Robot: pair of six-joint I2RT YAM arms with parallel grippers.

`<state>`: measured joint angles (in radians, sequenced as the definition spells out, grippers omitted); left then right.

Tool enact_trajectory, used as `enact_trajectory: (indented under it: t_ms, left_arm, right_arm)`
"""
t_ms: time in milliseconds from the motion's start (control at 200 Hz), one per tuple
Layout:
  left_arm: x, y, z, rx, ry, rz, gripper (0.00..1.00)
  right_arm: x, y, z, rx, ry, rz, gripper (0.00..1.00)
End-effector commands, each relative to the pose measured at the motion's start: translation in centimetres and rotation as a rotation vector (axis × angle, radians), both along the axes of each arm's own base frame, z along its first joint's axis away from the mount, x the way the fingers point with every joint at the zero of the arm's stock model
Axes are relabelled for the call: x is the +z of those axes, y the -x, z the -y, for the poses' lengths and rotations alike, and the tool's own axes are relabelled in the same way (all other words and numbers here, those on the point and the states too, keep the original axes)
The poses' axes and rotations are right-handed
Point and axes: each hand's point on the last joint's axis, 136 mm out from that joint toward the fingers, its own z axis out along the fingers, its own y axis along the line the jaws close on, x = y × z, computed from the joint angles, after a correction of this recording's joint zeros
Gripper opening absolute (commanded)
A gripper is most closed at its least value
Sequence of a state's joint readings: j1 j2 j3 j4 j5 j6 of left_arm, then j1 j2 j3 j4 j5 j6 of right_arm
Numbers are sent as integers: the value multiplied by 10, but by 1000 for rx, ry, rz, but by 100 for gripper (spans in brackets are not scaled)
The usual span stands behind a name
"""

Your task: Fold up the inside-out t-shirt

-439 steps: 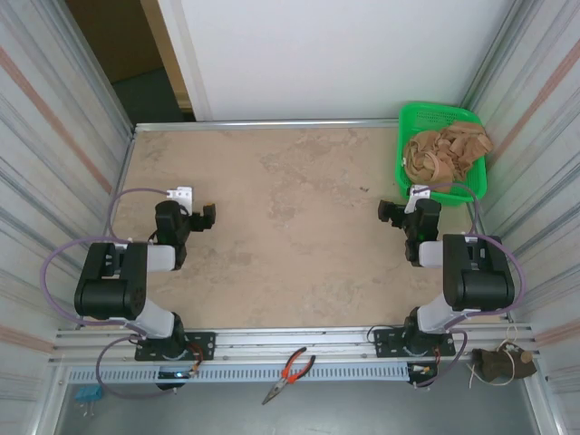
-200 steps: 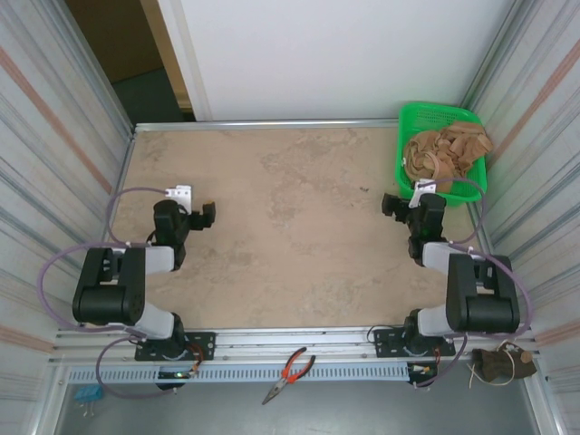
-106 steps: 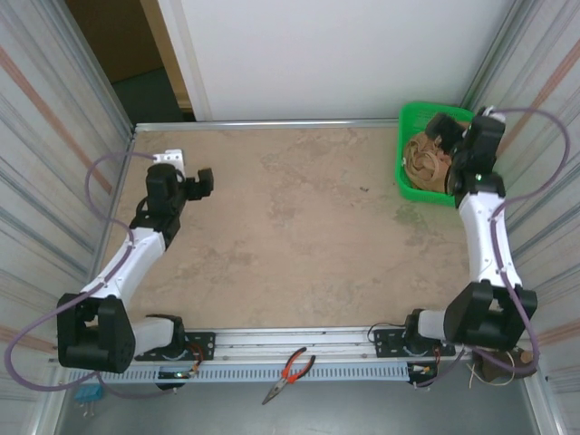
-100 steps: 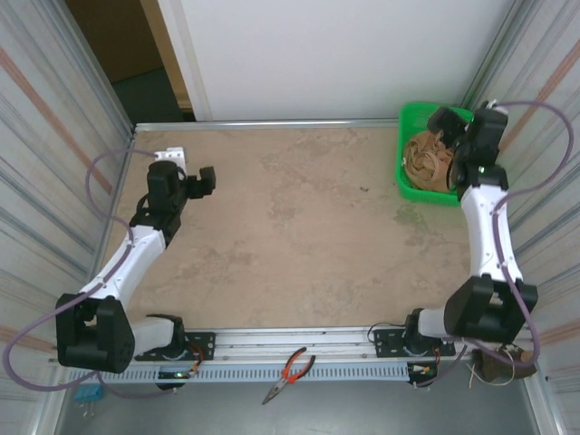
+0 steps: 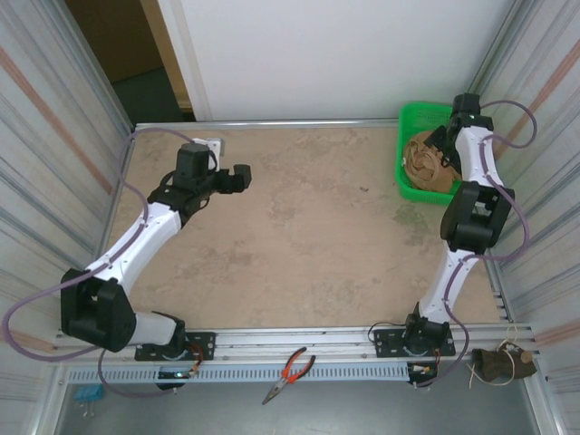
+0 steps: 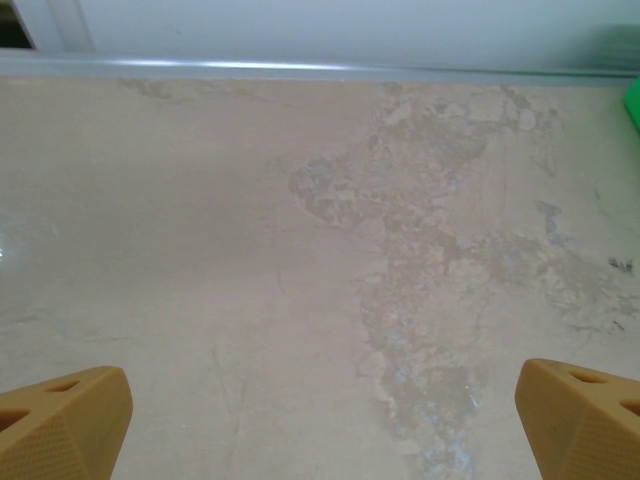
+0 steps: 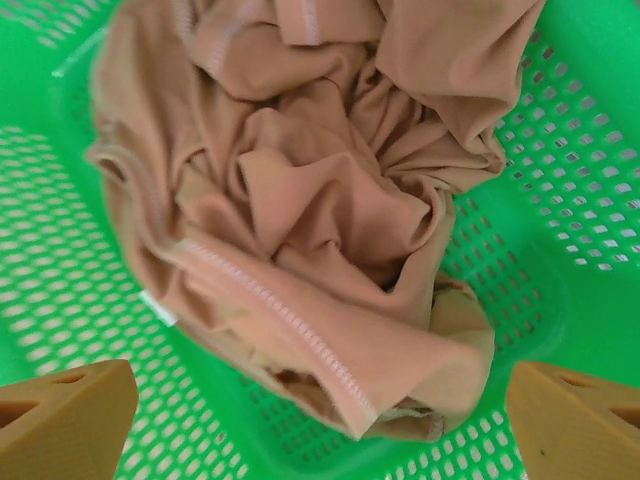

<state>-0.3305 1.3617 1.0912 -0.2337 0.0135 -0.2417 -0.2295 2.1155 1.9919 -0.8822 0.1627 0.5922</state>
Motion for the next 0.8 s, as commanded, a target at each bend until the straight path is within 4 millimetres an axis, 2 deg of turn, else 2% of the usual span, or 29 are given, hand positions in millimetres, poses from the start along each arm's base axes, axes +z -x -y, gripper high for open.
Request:
enact_trajectory:
  t_ms: [0, 140, 301, 381, 436, 481, 566, 626, 711, 797]
  left_arm:
    - [-1, -2, 15, -30, 67, -45, 99]
    - [-7, -6, 19, -37, 69, -75, 99]
    - [-1, -8, 24, -51, 95, -76, 99]
    - [4, -7, 25, -54, 105, -70, 99]
    - [7, -6, 25, -52, 108, -65, 99]
    - [9, -5, 24, -48, 109, -63, 99]
    - [11, -2, 23, -44, 119, -61, 99]
    - [13, 1, 22, -41, 125, -63, 99]
    - [15, 6, 21, -37, 133, -64, 99]
    - [18, 9, 20, -35, 145, -60, 99]
  right_arm:
    - [-6, 10, 9, -23, 48, -103, 90]
    - [-24, 6, 8, -23, 37, -131, 85]
    - [-44, 3, 1, -12, 21, -161, 82]
    - [-50, 1, -2, 1, 18, -168, 77]
    - [-54, 0, -4, 10, 2, -170, 70]
    - [-55, -2, -7, 23, -6, -164, 60]
    - [-54, -7, -11, 55, -33, -146, 30]
    - [-46, -10, -15, 79, -64, -115, 0]
    - [-14, -15, -23, 114, -81, -31, 0]
    - [41, -19, -36, 160, -84, 110, 0]
